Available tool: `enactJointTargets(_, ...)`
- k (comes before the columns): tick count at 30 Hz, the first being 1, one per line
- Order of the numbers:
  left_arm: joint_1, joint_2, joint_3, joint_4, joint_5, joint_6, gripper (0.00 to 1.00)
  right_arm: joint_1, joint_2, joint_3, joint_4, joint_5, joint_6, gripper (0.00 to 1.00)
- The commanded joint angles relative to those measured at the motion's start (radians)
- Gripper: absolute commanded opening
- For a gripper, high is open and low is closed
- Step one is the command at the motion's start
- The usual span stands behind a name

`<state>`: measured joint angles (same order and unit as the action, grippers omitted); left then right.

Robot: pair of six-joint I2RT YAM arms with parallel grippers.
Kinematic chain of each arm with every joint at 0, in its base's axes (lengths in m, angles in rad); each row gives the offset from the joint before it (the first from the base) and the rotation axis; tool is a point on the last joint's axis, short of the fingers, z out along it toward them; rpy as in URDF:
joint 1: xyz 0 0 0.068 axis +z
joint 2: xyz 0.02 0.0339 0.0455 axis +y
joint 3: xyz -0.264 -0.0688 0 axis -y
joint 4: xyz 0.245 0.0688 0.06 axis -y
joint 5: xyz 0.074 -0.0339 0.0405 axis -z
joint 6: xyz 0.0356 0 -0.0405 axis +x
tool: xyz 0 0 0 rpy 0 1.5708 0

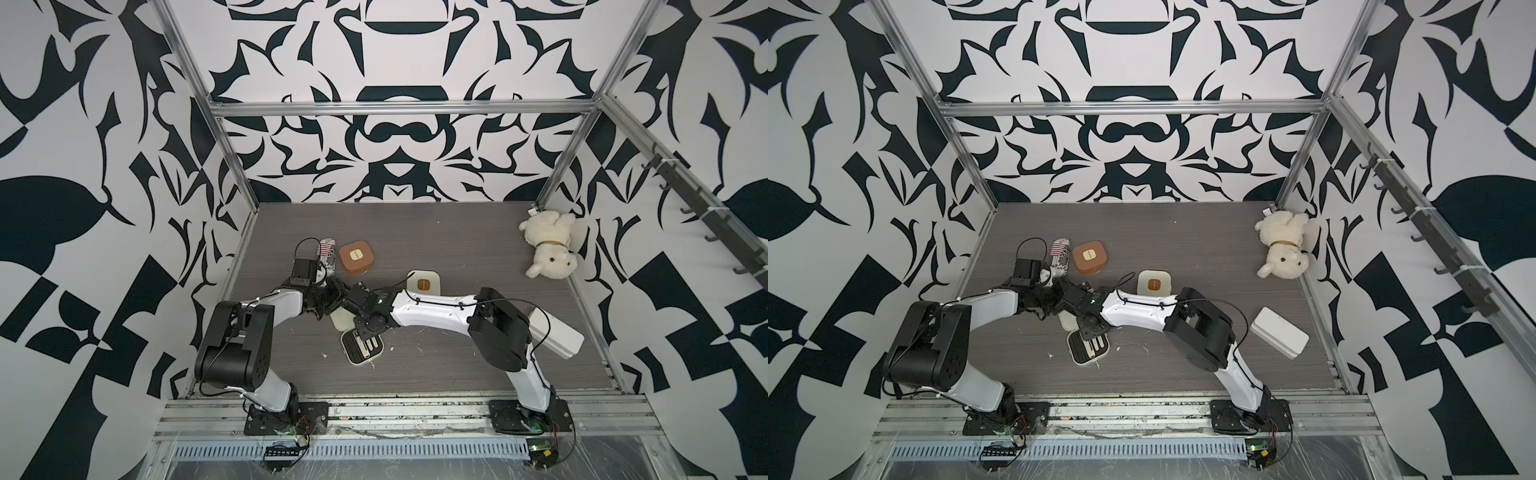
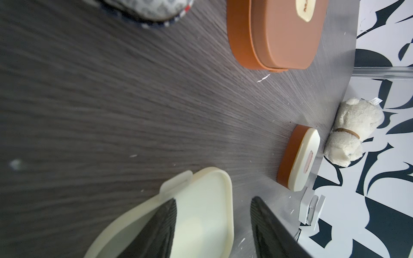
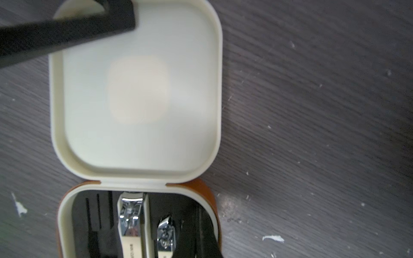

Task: Organize nail clipper sets
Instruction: Place the nail clipper in the storage box, then close the storage box at the center of the board.

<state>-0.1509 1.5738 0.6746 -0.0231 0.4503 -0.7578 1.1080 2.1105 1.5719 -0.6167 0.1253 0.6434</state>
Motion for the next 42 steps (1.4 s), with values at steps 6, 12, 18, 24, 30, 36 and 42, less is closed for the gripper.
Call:
enactJointTargets(6,-0.001,0.046,-0.030,-0.169,-0.091,0.021,0.58,0.004,-0.013,-0.021,-0.001,-0.005,0.019,0.05)
enactJointTargets(12,-0.001,-0.032,0.031,-0.238,-0.056,0.036,0.66,0.005,-0.060,0.024,-0.015,0.012,0.004,0.09)
enactJointTargets(18,0.010,-0.196,0.144,-0.398,-0.067,0.075,0.83,0.006,-0.157,0.007,-0.023,0.040,-0.002,0.19)
enactJointTargets(24,0.102,-0.291,0.047,-0.395,-0.027,0.073,0.92,0.037,-0.268,-0.145,0.022,0.037,0.027,0.25)
enactJointTargets(30,0.196,-0.292,-0.138,-0.191,0.089,-0.006,0.97,0.088,-0.366,-0.330,0.090,0.035,0.091,0.30)
enactJointTargets(36,0.205,-0.289,-0.237,-0.002,0.104,-0.071,1.00,0.129,-0.383,-0.450,0.186,0.009,0.162,0.31)
enactJointTargets(42,0.205,-0.191,-0.260,0.053,0.131,-0.059,1.00,0.137,-0.352,-0.497,0.262,-0.010,0.199,0.31)
